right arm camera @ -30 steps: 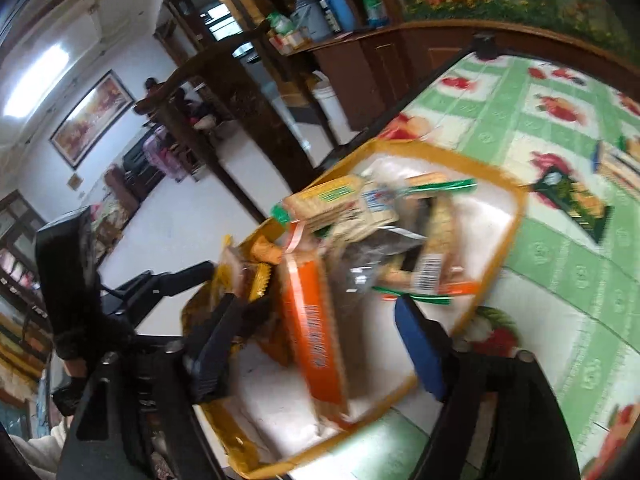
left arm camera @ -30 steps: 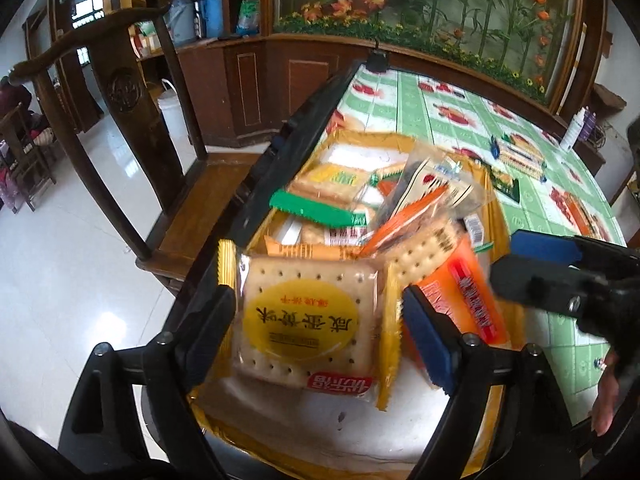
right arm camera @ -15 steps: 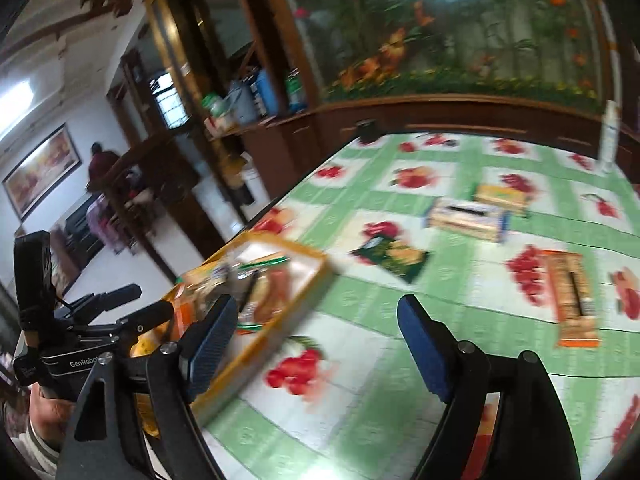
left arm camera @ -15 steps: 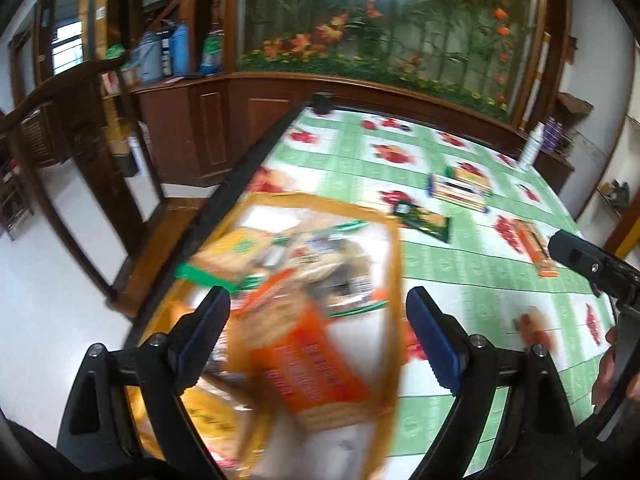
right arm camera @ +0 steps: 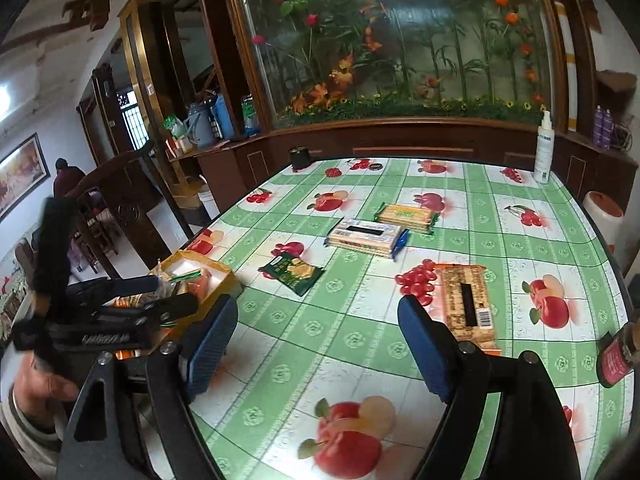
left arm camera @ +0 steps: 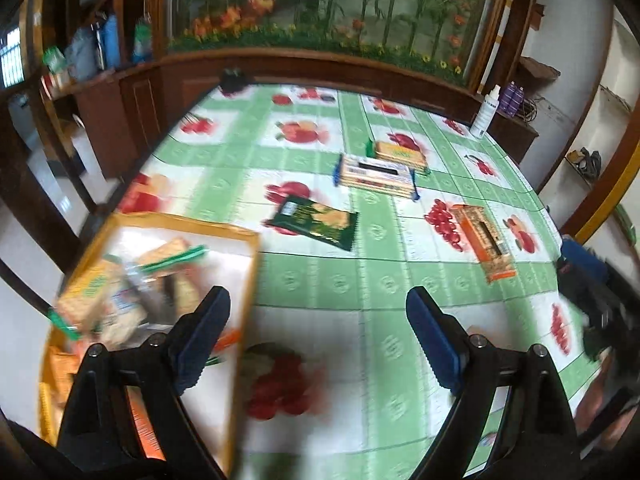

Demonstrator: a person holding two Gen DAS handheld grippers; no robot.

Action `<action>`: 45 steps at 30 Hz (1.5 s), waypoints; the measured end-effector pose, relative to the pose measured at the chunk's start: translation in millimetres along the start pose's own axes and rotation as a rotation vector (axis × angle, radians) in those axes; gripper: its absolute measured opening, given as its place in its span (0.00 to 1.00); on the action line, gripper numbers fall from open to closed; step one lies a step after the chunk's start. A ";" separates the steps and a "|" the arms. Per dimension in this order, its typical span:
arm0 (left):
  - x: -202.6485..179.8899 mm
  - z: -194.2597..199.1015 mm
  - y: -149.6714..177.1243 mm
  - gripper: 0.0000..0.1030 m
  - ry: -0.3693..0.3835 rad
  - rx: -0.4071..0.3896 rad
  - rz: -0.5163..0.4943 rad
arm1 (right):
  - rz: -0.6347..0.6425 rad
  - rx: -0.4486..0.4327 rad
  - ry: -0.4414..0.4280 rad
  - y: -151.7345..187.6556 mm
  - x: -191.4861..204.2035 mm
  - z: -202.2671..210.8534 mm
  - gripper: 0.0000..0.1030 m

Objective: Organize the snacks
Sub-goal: 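Withdraw both open tools from the box back over the table, then grasp the dark green cracker bag with the left tool while the right tool grasps the tan barcode cracker pack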

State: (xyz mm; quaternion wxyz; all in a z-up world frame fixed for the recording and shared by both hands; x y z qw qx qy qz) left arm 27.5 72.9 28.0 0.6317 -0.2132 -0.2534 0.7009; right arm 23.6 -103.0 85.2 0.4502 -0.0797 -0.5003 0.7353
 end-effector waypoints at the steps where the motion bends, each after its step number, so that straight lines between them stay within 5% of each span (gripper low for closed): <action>1: -5.6 -6.4 -4.2 0.87 0.013 0.021 0.011 | -0.010 -0.001 -0.012 0.8 -3.6 -0.4 0.80; 10: -33.6 -71.3 -42.1 0.87 0.016 0.168 0.124 | -0.116 -0.003 -0.070 -3.2 -35.2 -8.2 0.80; 20: -38.0 -144.4 -36.6 0.87 -0.055 0.333 0.283 | -0.203 0.007 -0.090 11.7 -66.7 -2.5 0.80; 27: -47.1 -161.4 -54.9 0.88 -0.073 0.297 0.220 | -0.227 0.005 -0.091 17.1 -81.1 6.9 0.80; 33: -60.2 -163.5 -51.0 0.88 -0.083 0.298 0.031 | -0.239 0.018 -0.100 20.5 -88.2 8.9 0.80; 38: -51.4 -159.6 -49.6 0.88 -0.073 0.302 0.074 | -0.235 0.001 -0.055 12.6 -96.3 9.4 0.80; 42: -46.8 -160.2 -51.8 0.88 -0.083 0.313 0.130 | -0.232 0.059 0.106 7.1 -122.7 0.0 0.80; 45: -48.6 -163.7 -53.2 0.88 -0.107 0.320 0.148 | -0.268 0.128 0.113 8.8 -135.4 -20.4 0.80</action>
Point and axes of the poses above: each gripper's, at about its wrist camera, not at the fingertips, and z roughly against the way its jaws point, x to its left, y to its underside, the point moved 10 cm from there along -z, roughly the way its jaws point, and after that the axes turned 13 degrees about -y, right-handed, at the moved point
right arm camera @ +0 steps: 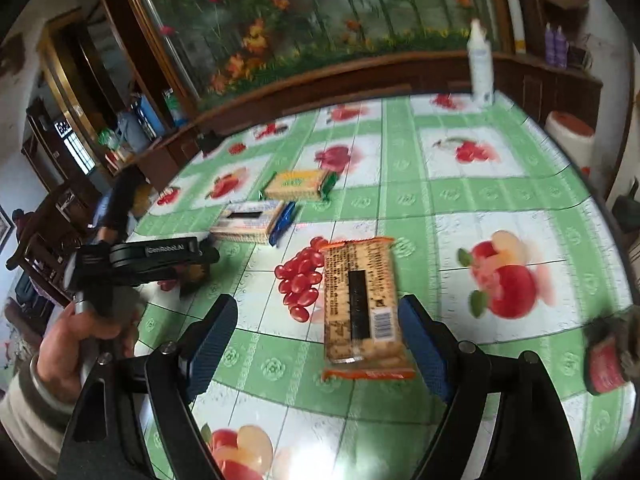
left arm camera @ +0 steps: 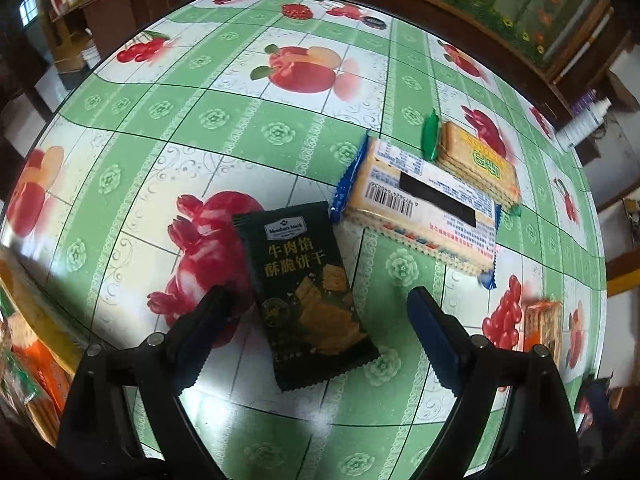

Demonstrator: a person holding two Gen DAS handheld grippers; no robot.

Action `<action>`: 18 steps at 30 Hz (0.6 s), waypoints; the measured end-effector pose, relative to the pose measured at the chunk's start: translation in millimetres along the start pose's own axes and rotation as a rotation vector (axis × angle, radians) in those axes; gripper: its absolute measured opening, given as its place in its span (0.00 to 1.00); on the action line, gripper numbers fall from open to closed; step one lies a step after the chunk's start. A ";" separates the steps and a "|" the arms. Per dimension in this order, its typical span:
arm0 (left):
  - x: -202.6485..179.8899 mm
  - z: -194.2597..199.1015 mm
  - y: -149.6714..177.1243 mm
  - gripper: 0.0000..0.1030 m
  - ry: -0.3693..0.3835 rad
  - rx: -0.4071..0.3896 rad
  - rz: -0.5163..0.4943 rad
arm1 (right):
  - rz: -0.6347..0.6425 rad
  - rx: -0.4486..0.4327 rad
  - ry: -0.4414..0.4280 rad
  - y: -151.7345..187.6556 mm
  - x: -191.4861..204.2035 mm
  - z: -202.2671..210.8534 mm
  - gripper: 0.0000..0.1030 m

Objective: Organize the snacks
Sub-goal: 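Grasp the dark green cracker bag with the left tool while the right tool grasps the tan barcode cracker pack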

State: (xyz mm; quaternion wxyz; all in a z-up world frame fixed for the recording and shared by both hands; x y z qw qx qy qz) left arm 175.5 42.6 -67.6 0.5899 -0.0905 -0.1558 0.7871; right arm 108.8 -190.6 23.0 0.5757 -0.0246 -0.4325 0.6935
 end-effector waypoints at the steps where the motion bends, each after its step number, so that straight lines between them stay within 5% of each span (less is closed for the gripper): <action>1: -1.1 -0.3 0.5 0.89 -0.010 0.002 -0.006 | -0.001 0.039 0.029 0.9 -4.8 -10.6 0.80; 6: -2.6 -3.4 -0.8 0.89 -0.053 -0.010 -0.040 | 0.043 0.104 0.135 -3.1 -17.0 -38.0 0.80; 12: -2.9 -5.9 -6.5 0.89 -0.069 -0.034 -0.067 | 0.009 0.147 0.135 4.7 -29.4 -54.3 0.80; 16: -3.1 -6.0 -5.9 0.88 -0.073 -0.044 -0.083 | -0.007 0.145 0.129 7.2 -33.5 -53.1 0.53; 18: -3.1 -5.5 -5.4 0.82 -0.081 -0.055 -0.095 | -0.011 0.150 0.106 9.2 -31.9 -53.8 0.50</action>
Point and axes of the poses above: each gripper's, at about its wrist camera, not at the fingertips, and z roughly against the way its jaws point, x to its left, y to its underside, the point moved 10 cm from there along -z, roughly the way its jaws point, and after that the axes turned 13 degrees about -y, right-handed, at the moved point
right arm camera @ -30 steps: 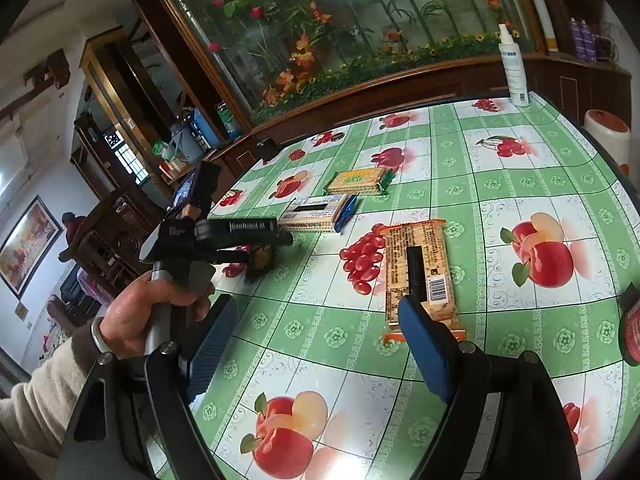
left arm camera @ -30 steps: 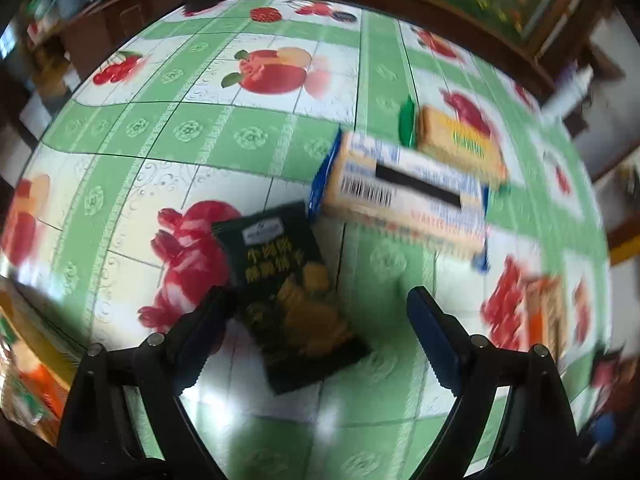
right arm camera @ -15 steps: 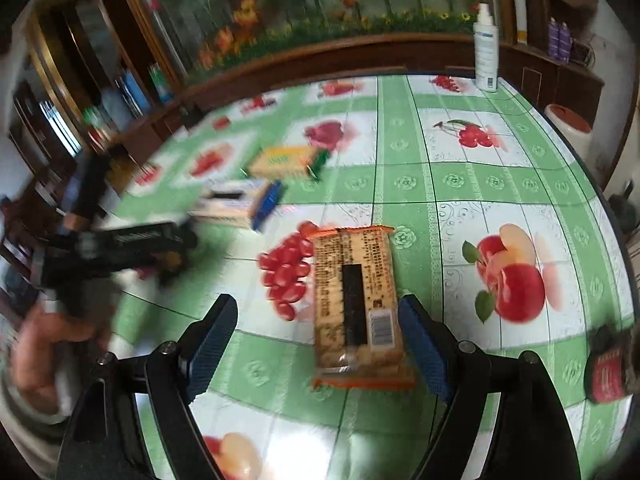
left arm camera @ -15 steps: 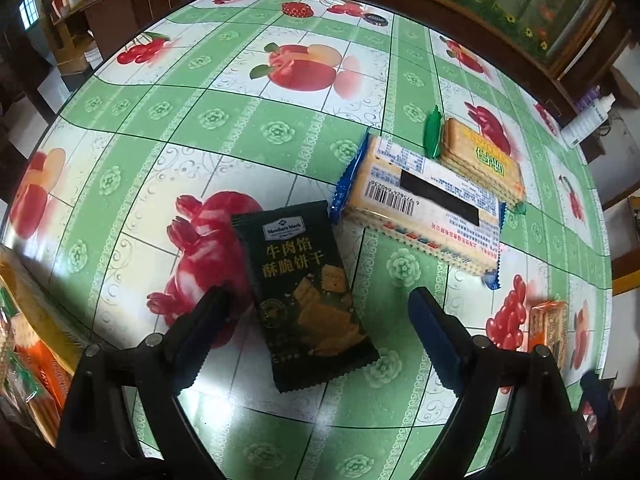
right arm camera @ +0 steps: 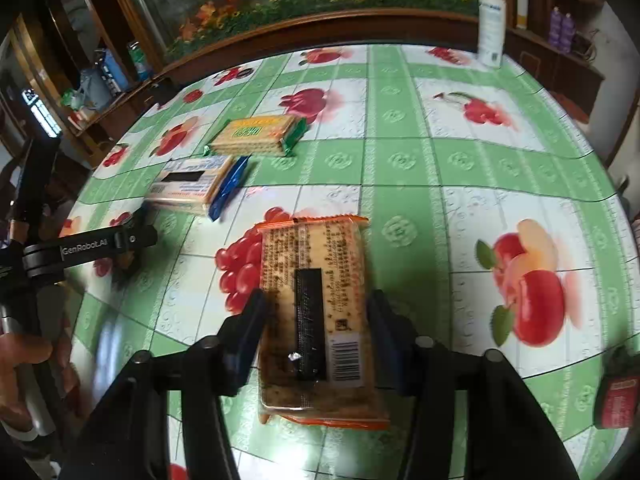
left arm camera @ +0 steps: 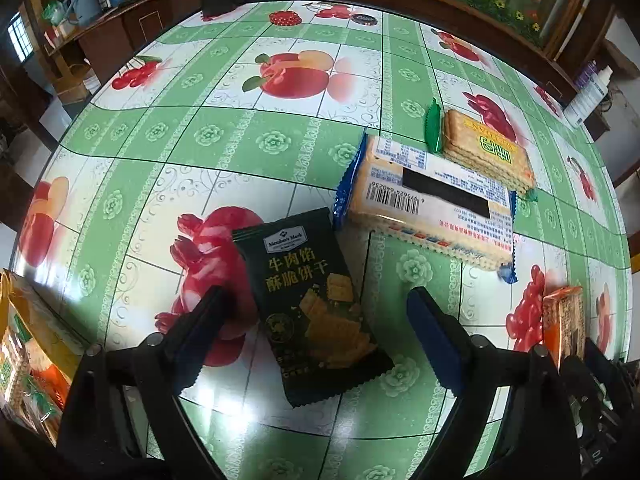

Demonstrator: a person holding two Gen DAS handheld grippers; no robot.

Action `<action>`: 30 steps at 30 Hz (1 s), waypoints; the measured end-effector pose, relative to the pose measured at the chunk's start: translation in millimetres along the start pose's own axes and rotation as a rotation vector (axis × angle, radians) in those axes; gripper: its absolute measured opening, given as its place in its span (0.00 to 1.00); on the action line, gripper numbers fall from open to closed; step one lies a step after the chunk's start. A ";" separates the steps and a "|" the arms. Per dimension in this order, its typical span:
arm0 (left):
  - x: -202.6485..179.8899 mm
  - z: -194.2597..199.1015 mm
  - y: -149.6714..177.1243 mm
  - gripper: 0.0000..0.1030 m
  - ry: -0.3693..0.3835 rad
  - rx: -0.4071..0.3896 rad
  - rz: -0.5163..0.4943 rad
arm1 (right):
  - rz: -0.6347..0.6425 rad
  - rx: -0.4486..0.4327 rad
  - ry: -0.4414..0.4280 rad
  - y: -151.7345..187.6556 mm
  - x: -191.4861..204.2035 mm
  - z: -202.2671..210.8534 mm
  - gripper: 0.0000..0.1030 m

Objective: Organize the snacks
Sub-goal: 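Grasp the dark green cracker bag with the left tool while the right tool grasps the tan barcode cracker pack, then lift both held packs off the table toward the cardboard box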

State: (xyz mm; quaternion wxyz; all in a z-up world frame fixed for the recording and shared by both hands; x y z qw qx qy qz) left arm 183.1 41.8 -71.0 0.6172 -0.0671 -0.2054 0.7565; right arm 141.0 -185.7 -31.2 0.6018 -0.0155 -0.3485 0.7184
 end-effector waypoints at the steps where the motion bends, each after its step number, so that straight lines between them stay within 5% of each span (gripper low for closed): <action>1: 0.6 1.0 0.2 0.79 -0.006 -0.008 -0.007 | 0.003 -0.003 0.001 0.1 0.1 0.3 0.49; 3: 1.8 3.9 0.8 0.62 -0.010 -0.022 -0.016 | 0.016 -0.005 0.008 0.0 0.9 1.0 0.49; 7: 4.8 7.3 3.9 0.49 0.002 -0.028 -0.030 | 0.047 0.004 0.017 1.0 6.3 -0.2 0.47; 12: 7.8 12.9 12.9 0.47 0.014 -0.041 -0.038 | 0.072 0.000 0.028 4.9 11.6 4.6 0.37; 25: -2.2 45.6 47.6 0.47 0.081 -0.084 -0.113 | 0.082 0.035 -0.010 32.4 25.9 15.4 0.36; 28: -4.6 48.2 52.0 0.47 0.091 -0.086 -0.118 | 0.054 0.010 -0.009 32.8 24.2 16.4 0.41; 30: -6.0 48.9 54.5 0.47 0.092 -0.088 -0.125 | 0.033 0.022 -0.023 33.8 27.5 15.8 0.57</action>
Point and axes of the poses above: each gripper's, at about its wrist camera, not at the fingertips, and z roughly against the way its jaws point, x to its left, y to its underside, the point moved 10 cm from there along -z, roughly the way its jaws point, and after that the axes turned 13 degrees about -y, right-handed, at the moved point
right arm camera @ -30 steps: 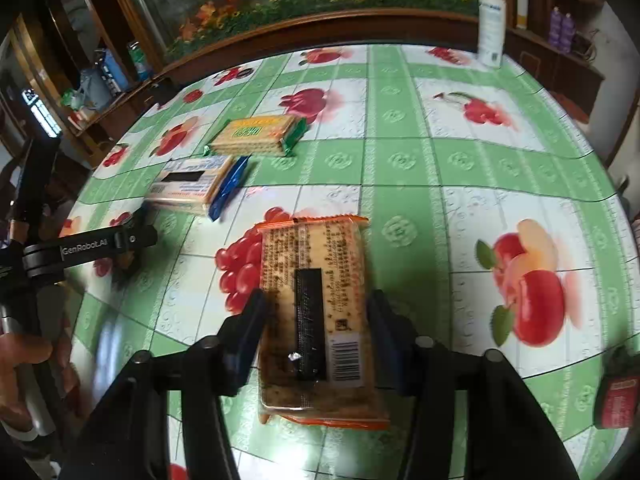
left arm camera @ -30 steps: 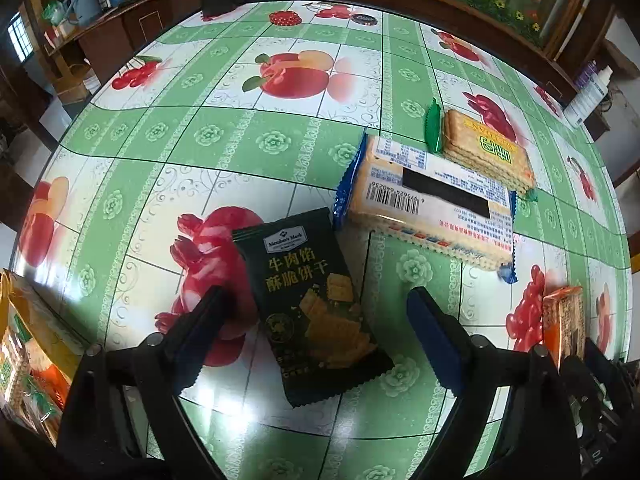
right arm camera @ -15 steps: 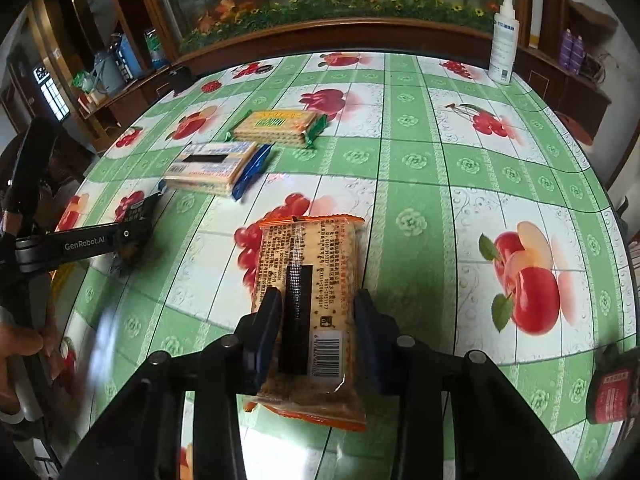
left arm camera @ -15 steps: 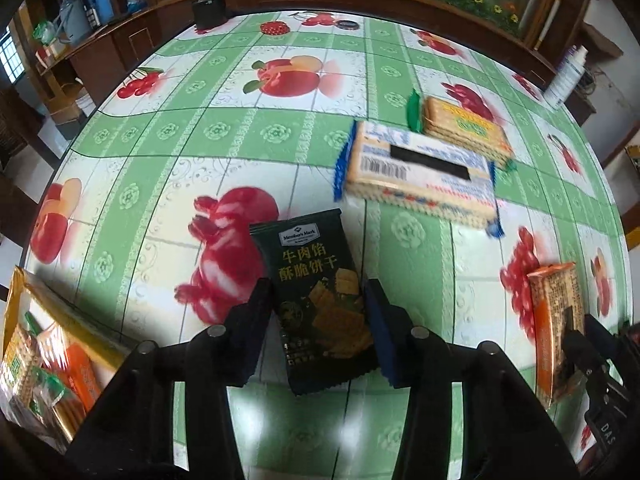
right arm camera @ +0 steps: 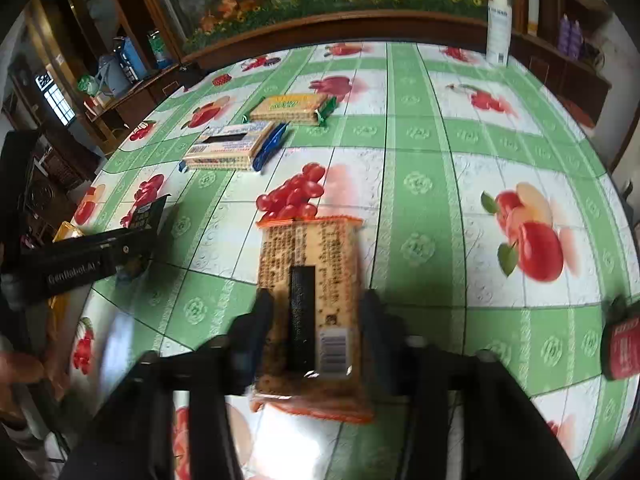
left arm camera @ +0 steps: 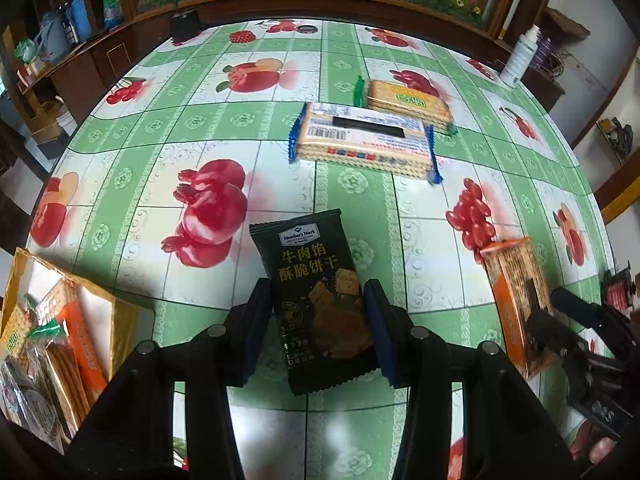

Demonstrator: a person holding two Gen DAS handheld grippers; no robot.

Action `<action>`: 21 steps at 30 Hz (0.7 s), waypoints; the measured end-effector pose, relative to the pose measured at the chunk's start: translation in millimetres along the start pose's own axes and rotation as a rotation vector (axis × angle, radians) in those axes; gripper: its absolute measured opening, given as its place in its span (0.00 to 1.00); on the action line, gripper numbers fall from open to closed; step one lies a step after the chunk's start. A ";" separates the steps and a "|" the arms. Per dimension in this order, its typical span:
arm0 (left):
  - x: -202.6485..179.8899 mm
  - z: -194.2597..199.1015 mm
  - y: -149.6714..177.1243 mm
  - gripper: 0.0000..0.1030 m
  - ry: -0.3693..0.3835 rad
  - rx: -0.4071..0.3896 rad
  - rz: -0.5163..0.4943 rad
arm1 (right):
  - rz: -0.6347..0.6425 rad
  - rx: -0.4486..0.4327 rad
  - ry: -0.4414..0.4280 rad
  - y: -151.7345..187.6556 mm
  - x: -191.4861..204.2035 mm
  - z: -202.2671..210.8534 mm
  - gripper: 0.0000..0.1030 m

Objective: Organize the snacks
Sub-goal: 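Lift both held packs off the table toward the cardboard box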

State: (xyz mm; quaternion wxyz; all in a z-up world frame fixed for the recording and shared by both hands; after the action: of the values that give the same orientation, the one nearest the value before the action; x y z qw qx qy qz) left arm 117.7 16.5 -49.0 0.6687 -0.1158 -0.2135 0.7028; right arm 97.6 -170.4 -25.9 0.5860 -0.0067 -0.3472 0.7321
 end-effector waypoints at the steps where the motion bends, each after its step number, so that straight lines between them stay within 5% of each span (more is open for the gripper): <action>1: -1.0 0.2 1.1 0.47 0.003 0.001 -0.002 | 0.005 0.003 -0.006 0.3 3.3 0.1 0.68; 7: -7.5 2.7 6.4 0.47 0.005 -0.006 -0.022 | 0.075 0.062 0.090 3.1 7.1 -15.9 0.69; 8: -7.6 3.0 7.8 0.47 0.007 -0.006 -0.023 | 0.074 0.076 0.100 5.7 3.3 -20.5 0.58; 10: -7.4 2.9 9.8 0.47 0.001 -0.012 -0.032 | 0.092 0.063 0.108 8.1 1.3 -19.5 0.54; 21: -8.5 17.4 27.8 0.47 0.023 -0.037 -0.044 | 0.063 -0.029 0.037 19.4 20.2 13.1 0.54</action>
State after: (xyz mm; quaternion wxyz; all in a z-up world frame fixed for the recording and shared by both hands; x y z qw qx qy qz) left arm 85.8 5.2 -47.4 0.6839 -0.1315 -0.2213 0.6826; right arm 69.3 -160.9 -17.9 0.5690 -0.0396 -0.3464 0.7448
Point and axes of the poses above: each gripper's, at about its wrist camera, not at the fingertips, and z roughly against the way its jaws point, x to its left, y to its underside, the point moved 10 cm from there along -z, roughly the way its jaws point, and after that the axes turned 13 degrees about -y, right-handed, at the moved point
